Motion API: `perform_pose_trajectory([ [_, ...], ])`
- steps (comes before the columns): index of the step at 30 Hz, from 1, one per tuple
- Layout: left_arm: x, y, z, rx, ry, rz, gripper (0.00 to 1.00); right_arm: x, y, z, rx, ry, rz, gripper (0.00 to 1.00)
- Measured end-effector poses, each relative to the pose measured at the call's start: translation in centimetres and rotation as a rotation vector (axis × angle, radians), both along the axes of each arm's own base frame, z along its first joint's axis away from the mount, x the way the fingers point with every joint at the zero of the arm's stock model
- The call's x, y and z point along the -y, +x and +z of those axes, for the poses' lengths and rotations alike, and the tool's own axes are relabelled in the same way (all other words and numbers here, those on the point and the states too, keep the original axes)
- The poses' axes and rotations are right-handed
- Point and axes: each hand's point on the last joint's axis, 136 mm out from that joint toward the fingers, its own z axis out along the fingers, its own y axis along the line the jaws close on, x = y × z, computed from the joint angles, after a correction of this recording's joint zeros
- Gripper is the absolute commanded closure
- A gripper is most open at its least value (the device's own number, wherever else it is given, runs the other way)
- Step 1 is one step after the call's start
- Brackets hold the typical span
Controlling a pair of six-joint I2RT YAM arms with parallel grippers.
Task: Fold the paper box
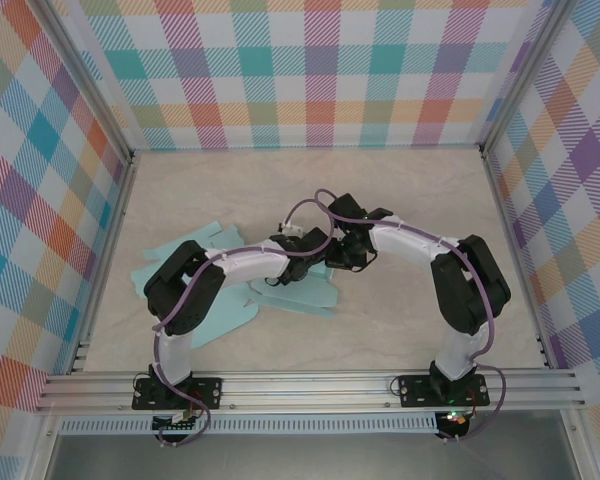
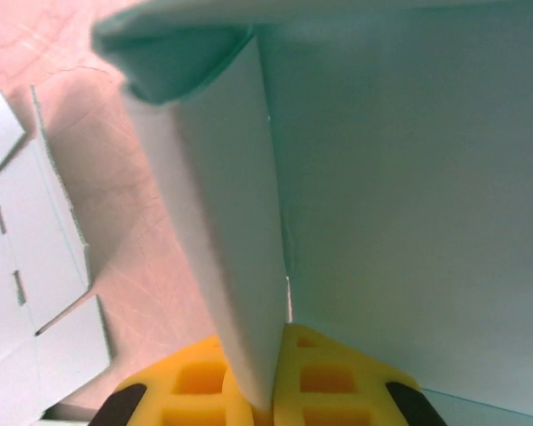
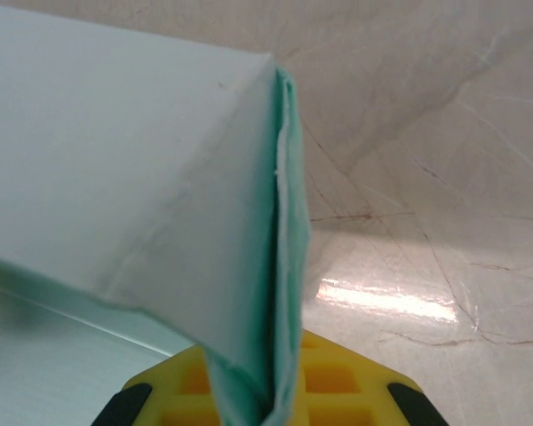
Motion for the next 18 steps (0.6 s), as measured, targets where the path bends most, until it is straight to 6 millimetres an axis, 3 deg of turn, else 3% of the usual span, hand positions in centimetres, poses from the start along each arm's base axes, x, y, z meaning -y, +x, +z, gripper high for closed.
perform_pose_trajectory([
  [4,-0.3,0.1,-0.2,0.012,0.028,0.02,0.96,-0.2,0.2,0.0,0.008,0.006,-0.001,1.0],
  [13,-0.5,-1.5,-0.5,-0.039,-0.027,-0.03,0.39,0.3,-0.4,-0.1,-0.033,-0.026,0.009,1.0],
  [18,2.0,-2.1,3.2,-0.026,-0.231,-0.111,0.17,0.3,-0.4,-0.2,-0.07,-0.067,0.057,1.0],
])
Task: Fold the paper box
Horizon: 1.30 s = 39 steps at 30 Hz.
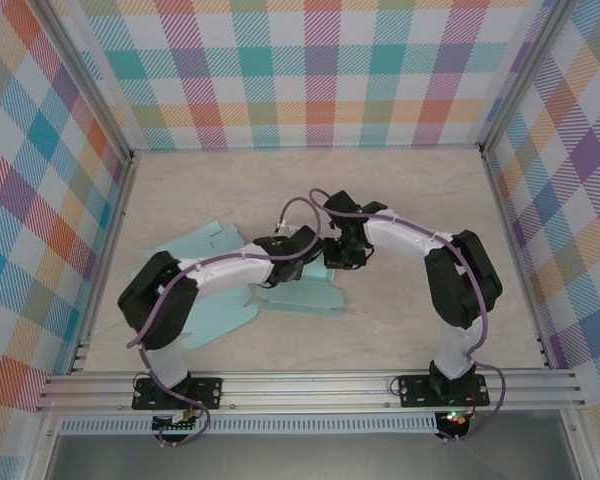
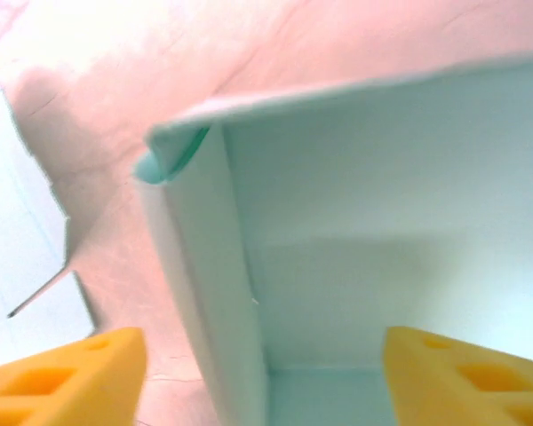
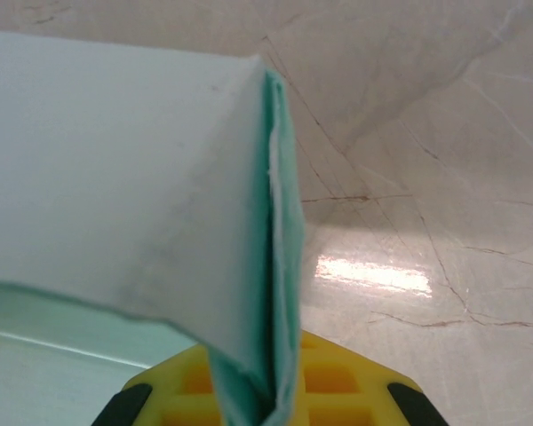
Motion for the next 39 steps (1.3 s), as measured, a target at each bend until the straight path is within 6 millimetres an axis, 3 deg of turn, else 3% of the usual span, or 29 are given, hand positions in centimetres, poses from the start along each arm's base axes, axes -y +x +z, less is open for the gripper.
perform_pose_trajectory([
  [6,2.1,-0.8,6.3,0.082,-0.242,-0.084,0.07,1.2,-1.0,0.0,-0.065,-0.063,0.08,1.0],
  [11,1.0,-1.2,7.9,0.097,-0.311,-0.082,0.07,3.1,-2.7,-0.3,-0.153,-0.146,0.152,1.0],
  [16,-2.0,-0.3,6.3,0.059,-0.341,-0.006,0.11,4.9,-3.1,-0.4,-0.2,-0.223,0.19,0.83],
  [21,-4.1,0.0,4.1,0.001,-0.382,0.065,0.15,5.6,-1.6,-0.3,-0.202,-0.259,0.205,0.66],
  [25,-4.7,0.1,3.1,-0.027,-0.404,0.089,0.22,5.0,0.7,0.2,-0.164,-0.252,0.214,0.63],
  [31,-3.9,0.5,2.0,-0.057,-0.428,0.076,0.26,4.4,3.4,0.6,-0.136,-0.247,0.231,0.57],
  [33,-3.8,0.5,1.4,-0.071,-0.424,0.076,0.34,4.3,4.0,0.9,-0.13,-0.255,0.241,0.57],
  [35,-3.8,0.5,0.8,-0.084,-0.412,0.074,0.41,4.2,4.6,1.6,-0.111,-0.257,0.249,0.56],
  [39,-4.1,0.7,-0.6,-0.107,-0.37,0.085,0.44,3.7,6.4,4.6,-0.017,-0.248,0.244,0.54],
])
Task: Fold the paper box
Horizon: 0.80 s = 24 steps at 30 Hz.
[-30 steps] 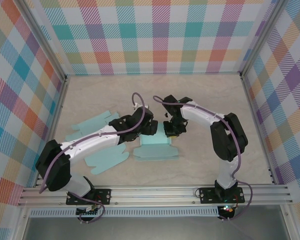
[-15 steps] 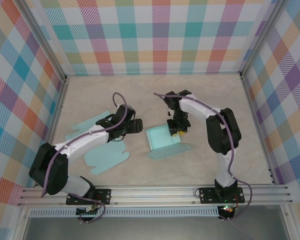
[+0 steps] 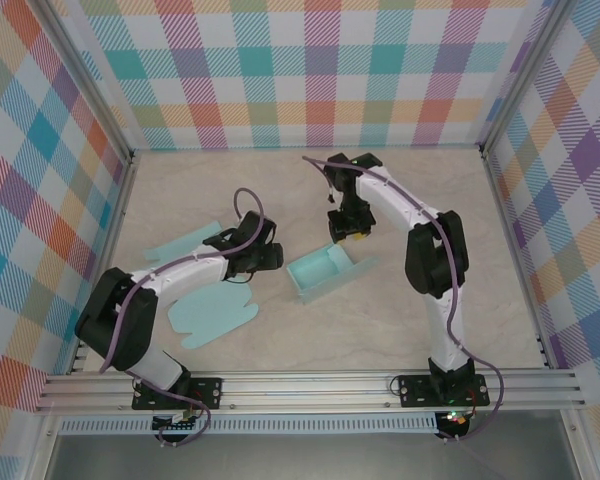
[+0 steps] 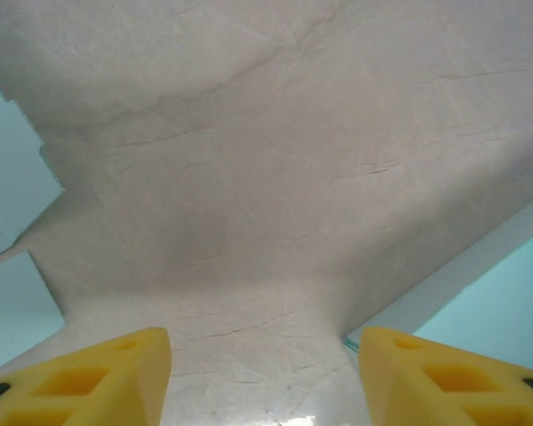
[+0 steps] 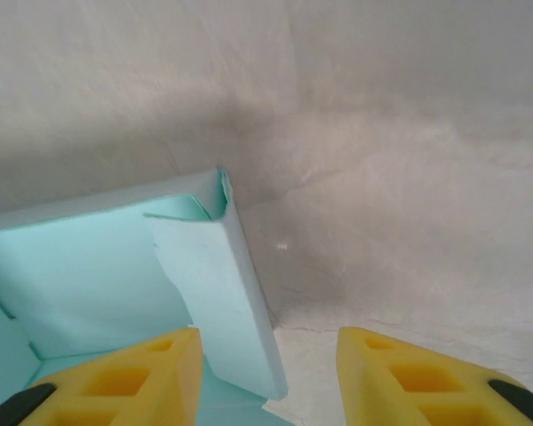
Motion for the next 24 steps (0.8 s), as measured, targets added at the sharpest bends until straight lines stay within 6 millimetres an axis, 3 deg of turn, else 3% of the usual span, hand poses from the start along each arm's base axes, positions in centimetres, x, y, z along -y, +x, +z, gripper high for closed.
perform_pose_trajectory([
  [3,0.1,0.8,-0.9,-0.013,0.028,-0.003,0.48,0.2,0.8,3.3,0.099,0.019,-0.007,0.55],
  [7,0.7,1.9,-2.4,-0.025,0.052,-0.014,0.5,1.6,0.3,11.0,0.312,0.087,-0.04,0.57],
  [10,1.1,2.5,-3.3,-0.036,0.065,-0.023,0.51,3.9,-2.6,15.8,0.463,0.15,-0.087,0.57],
  [12,1.3,2.8,-3.8,-0.037,0.065,-0.028,0.52,5.8,-5.4,17.0,0.52,0.177,-0.125,0.56],
  [15,1.4,2.7,-4.3,-0.047,0.068,-0.036,0.58,8.2,-9.5,14.9,0.52,0.195,-0.194,0.59],
  [19,1.6,2.6,-4.9,-0.061,0.067,-0.047,0.61,10.4,-14.4,8.2,0.408,0.187,-0.3,0.67],
  [24,2.2,2.4,-5.5,-0.068,0.035,-0.051,0.66,9.9,-18.7,0.1,0.275,0.322,-0.436,0.71],
])
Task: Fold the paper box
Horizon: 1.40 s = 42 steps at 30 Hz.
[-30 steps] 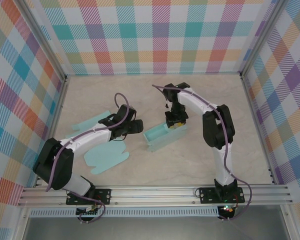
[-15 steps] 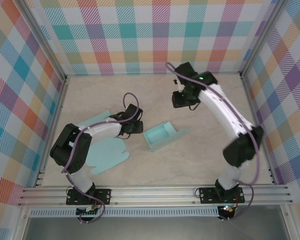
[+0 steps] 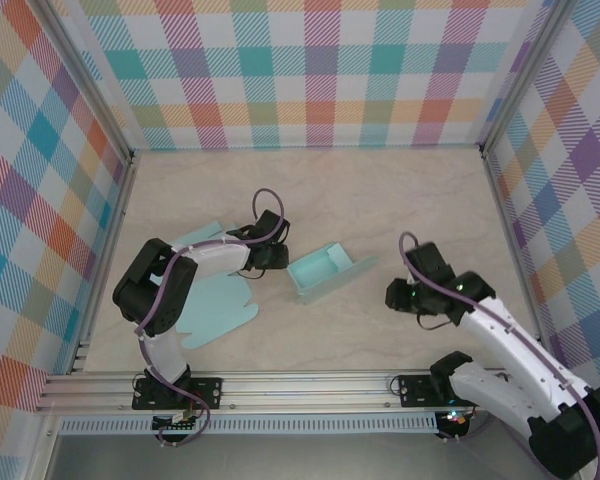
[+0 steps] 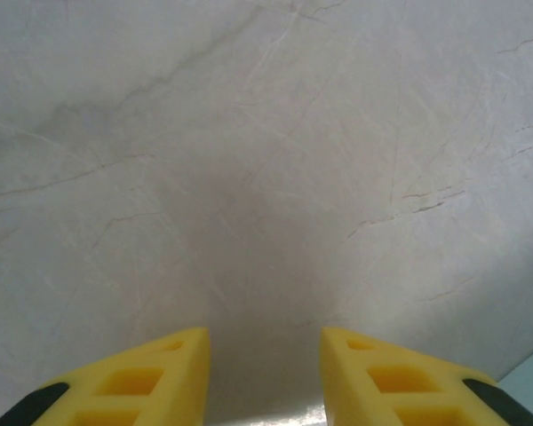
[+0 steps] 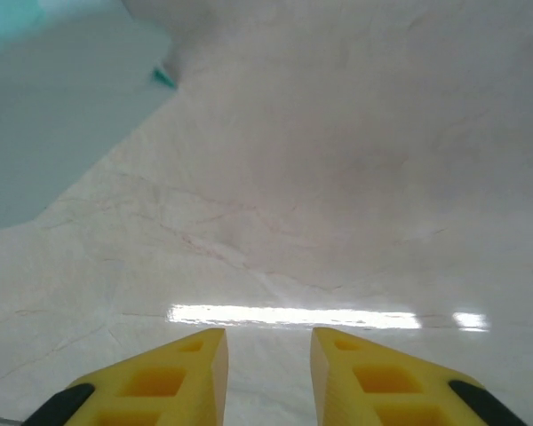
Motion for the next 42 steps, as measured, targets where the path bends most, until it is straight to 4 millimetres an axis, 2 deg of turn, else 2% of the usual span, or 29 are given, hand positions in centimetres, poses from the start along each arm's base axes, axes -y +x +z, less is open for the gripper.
perform_pose_trajectory([
  [4,0.4,-0.3,-0.2,0.018,-0.027,0.008,0.67,-1.7,-1.5,-6.1,-0.101,0.144,-0.066,0.73],
  [7,0.6,-0.4,-0.2,0.041,-0.036,0.021,0.67,-2.6,-1.3,-7.7,-0.12,0.201,-0.099,0.73],
  [13,1.7,-1.2,-0.1,0.09,-0.078,0.038,0.69,-4.6,2.2,-7.6,-0.052,0.266,-0.117,0.74],
  [20,4.2,-4.3,-0.1,0.093,-0.157,0.0,0.71,-6.9,6.8,-8.0,-0.04,0.284,-0.102,0.74],
  [28,7.4,-6.4,0.0,0.094,-0.231,-0.038,0.72,-7.0,14.7,-6.2,0.036,0.323,-0.089,0.74],
  [31,8.9,-6.3,0.1,0.111,-0.246,-0.057,0.72,-7.3,17.9,-5.4,0.058,0.352,-0.066,0.74],
  [34,11.8,-6.3,0.2,0.121,-0.275,-0.103,0.72,-7.2,20.7,-5.0,0.068,0.383,-0.049,0.75],
  [36,13.9,-7.1,0.5,0.123,-0.308,-0.148,0.72,-6.4,22.1,-4.4,0.073,0.396,-0.056,0.74],
  [38,14.9,-8.3,0.6,0.127,-0.324,-0.183,0.71,-4.8,23.0,-3.7,0.085,0.397,-0.081,0.73],
  [40,14.8,-9.2,0.8,0.131,-0.322,-0.203,0.7,-2.8,23.6,-2.8,0.102,0.383,-0.113,0.7],
  [42,13.5,-9.4,1.5,0.151,-0.287,-0.199,0.65,-0.7,23.4,-2.0,0.111,0.346,-0.149,0.66],
])
